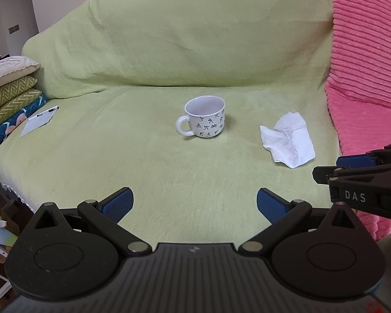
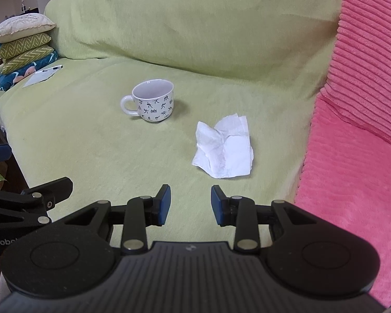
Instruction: Clean container
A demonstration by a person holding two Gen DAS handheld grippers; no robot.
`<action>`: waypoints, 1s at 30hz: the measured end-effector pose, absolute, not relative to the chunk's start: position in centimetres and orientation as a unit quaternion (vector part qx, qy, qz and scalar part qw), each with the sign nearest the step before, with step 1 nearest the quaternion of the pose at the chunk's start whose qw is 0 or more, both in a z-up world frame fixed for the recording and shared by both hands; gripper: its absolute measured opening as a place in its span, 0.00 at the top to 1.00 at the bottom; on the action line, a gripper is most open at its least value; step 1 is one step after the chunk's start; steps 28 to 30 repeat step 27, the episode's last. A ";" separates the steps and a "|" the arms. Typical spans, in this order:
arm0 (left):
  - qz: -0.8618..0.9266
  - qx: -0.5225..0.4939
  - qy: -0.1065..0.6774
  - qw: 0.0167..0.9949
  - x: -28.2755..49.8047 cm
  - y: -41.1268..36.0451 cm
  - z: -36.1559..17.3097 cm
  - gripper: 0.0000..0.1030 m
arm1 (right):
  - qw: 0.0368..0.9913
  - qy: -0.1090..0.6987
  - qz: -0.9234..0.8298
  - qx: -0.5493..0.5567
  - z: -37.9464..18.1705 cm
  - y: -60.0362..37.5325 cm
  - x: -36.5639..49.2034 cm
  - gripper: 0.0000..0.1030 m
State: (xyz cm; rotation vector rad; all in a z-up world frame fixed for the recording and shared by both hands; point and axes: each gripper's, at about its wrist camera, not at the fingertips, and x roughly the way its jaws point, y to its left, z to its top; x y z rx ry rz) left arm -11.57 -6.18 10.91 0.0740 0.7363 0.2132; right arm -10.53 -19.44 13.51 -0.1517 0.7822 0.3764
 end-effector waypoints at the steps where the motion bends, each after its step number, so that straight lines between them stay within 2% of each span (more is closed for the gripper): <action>1: 0.103 0.036 0.360 0.927 -11.5 -6.1 10.9 0.02 | 0.904 0.380 0.182 -0.073 13.4 -19.4 -10.4 0.71; 19: 0.108 0.028 0.380 0.918 -7.9 -4.9 8.7 0.02 | 0.894 0.398 0.187 -0.087 11.3 -18.4 -6.9 0.71; 30: 0.111 0.024 0.366 0.924 -6.4 -4.5 8.2 0.02 | 0.889 0.405 0.190 -0.092 10.4 -17.7 -5.3 0.71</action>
